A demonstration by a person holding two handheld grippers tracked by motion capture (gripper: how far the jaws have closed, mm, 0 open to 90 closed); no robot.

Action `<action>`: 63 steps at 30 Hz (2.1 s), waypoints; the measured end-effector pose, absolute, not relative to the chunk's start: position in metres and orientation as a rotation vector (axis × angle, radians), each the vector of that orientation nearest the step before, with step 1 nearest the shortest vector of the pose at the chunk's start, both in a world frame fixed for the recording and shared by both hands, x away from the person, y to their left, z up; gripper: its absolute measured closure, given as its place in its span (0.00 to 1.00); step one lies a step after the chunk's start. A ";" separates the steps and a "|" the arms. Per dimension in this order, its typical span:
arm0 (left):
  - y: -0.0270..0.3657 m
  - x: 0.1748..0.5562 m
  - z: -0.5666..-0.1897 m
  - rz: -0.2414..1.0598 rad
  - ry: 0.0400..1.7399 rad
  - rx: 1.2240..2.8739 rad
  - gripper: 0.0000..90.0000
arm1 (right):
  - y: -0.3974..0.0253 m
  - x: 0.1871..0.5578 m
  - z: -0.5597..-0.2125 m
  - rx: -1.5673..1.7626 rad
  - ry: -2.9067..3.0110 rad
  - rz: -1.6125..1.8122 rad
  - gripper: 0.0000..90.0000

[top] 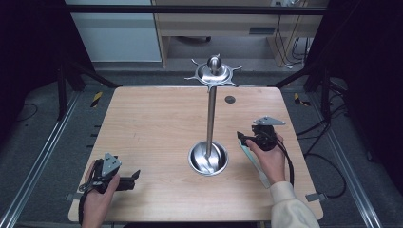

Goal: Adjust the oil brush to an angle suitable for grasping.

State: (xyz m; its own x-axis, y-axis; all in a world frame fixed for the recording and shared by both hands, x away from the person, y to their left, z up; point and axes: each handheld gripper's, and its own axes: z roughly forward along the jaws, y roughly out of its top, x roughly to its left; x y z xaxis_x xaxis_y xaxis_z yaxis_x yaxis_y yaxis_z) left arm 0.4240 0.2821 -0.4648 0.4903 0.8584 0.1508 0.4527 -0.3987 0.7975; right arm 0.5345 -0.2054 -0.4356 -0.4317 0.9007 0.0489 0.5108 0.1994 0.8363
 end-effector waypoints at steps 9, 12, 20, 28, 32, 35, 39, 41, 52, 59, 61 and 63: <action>0.283 0.425 -0.465 0.734 1.086 2.028 0.03 | -0.185 0.529 -0.449 1.172 2.168 0.942 0.72; 0.282 0.425 -0.465 0.734 1.082 2.031 0.03 | -0.185 0.525 -0.453 1.147 2.212 0.932 0.83; 0.283 0.425 -0.464 0.732 1.080 2.030 0.03 | -0.179 0.518 -0.456 1.110 2.279 0.931 0.98; 0.279 0.425 -0.464 0.726 1.066 2.031 0.03 | -0.190 0.523 -0.468 1.195 2.286 0.810 1.00; 0.279 0.425 -0.464 0.723 1.062 2.037 0.03 | -0.192 0.525 -0.474 1.227 2.300 0.780 1.00; 0.280 0.425 -0.465 0.723 1.063 2.039 0.03 | -0.190 0.527 -0.476 1.232 2.315 0.763 1.00; 0.279 0.425 -0.465 0.722 1.063 2.042 0.03 | -0.187 0.528 -0.479 1.228 2.333 0.738 1.00; 0.279 0.426 -0.465 0.721 1.062 2.043 0.03 | -0.186 0.529 -0.481 1.230 2.342 0.718 1.00; 0.279 0.425 -0.465 0.724 1.062 2.047 0.03 | -0.187 0.532 -0.484 1.255 2.330 0.654 1.00; 0.278 0.425 -0.466 0.722 1.068 2.050 0.03 | -0.194 0.531 -0.481 1.337 2.282 0.703 0.99; 0.277 0.424 -0.466 0.724 1.070 2.050 0.03 | -0.195 0.529 -0.475 1.344 2.262 0.704 0.97; 0.278 0.423 -0.466 0.721 1.068 2.046 0.03 | -0.195 0.528 -0.469 1.352 2.271 0.702 0.95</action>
